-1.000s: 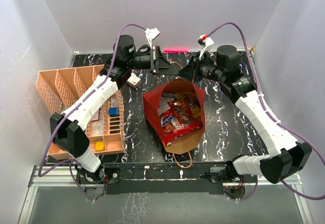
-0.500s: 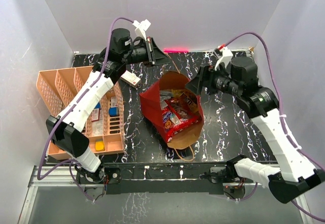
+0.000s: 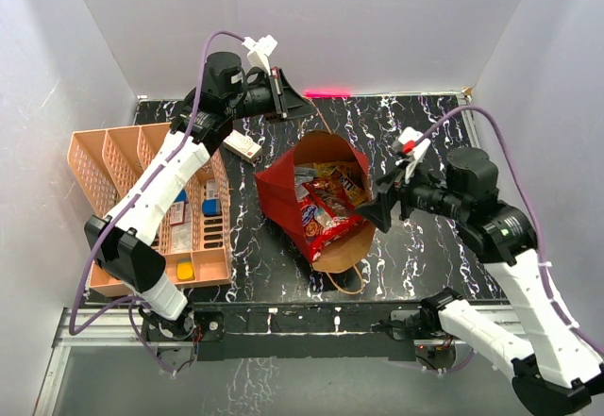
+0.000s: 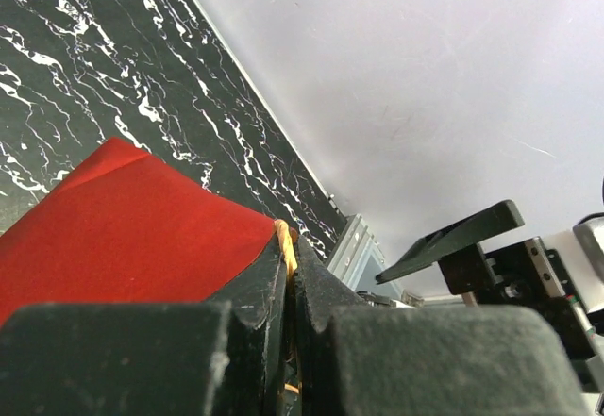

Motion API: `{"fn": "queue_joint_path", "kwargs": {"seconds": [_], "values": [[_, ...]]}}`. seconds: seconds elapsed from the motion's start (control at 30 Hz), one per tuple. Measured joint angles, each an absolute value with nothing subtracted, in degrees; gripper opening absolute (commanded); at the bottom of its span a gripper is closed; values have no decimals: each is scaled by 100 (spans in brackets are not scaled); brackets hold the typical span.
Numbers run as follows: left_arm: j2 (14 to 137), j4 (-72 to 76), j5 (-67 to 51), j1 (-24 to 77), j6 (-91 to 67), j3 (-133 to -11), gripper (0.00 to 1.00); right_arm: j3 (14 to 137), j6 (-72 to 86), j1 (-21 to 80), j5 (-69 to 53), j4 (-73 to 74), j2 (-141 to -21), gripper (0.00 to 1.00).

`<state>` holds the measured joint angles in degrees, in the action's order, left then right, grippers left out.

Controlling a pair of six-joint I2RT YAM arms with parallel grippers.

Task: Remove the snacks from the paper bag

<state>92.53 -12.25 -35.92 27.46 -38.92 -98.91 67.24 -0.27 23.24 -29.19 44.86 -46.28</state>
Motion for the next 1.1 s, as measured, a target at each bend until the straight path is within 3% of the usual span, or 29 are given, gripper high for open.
{"fn": "queue_joint_path", "kwargs": {"seconds": [0.27, 0.47, 0.7, 0.93, 1.1], "values": [[9253, -1247, -3573, 2720, -3848, -9891, 0, 6469, -2130, 2692, -3559, 4160, -5402, 96], [9253, -1249, -3579, 2646, -3813, -9894, 0, 6475, -3948, 3754, -3570, 4340, -5754, 93], [9255, -1343, -3581, 2593, -3771, -9955, 0, 5898, -5487, 4910, -2456, 4322, -6027, 93], [9258, -1358, -3601, 2593, -3774, -9955, 0, 5188, -6707, 5019, -1203, 4108, -6031, 94], [9258, -1330, -3634, 2591, -3819, -9955, 0, 4950, -7220, 5019, -849, 3642, -6202, 88]]}}
